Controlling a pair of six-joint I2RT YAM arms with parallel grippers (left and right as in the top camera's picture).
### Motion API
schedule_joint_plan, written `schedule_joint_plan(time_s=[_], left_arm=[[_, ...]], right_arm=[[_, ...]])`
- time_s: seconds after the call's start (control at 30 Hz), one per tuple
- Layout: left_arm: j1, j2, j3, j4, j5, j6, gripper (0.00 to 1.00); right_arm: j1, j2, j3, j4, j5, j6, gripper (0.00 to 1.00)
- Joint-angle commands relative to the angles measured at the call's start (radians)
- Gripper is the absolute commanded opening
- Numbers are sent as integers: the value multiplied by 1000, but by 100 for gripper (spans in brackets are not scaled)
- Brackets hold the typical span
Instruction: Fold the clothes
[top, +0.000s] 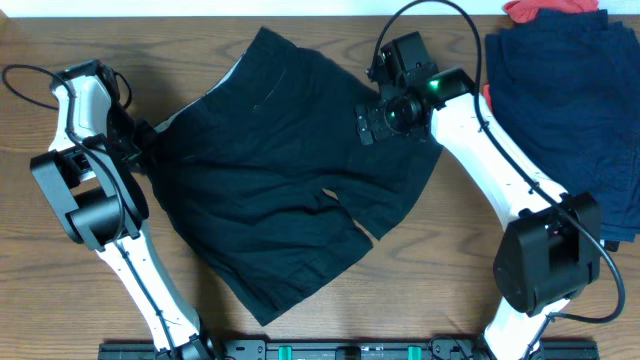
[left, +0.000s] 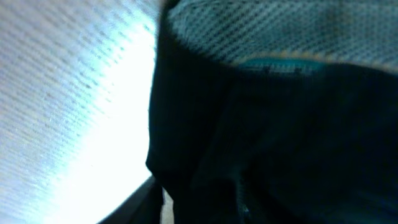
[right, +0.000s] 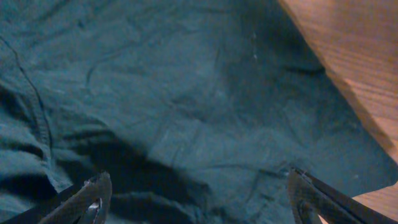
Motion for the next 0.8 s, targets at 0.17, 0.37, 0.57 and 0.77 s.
schedule_joint_plan(time_s=[0.17, 0.37, 0.57, 0.77], left_arm=[[5, -217, -6, -6, -16, 7, 73], [3, -446, -6, 23, -14, 11, 98], [-24, -583, -6, 33, -14, 43, 99], [-97, -614, -6, 34, -14, 154, 98]], right_arm=[[-21, 0, -6, -29, 6, 11, 89], [5, 0, -17, -69, 6, 6, 90], [36, 0, -100, -61, 6, 26, 91], [42, 0, -172, -52, -15, 33, 92]])
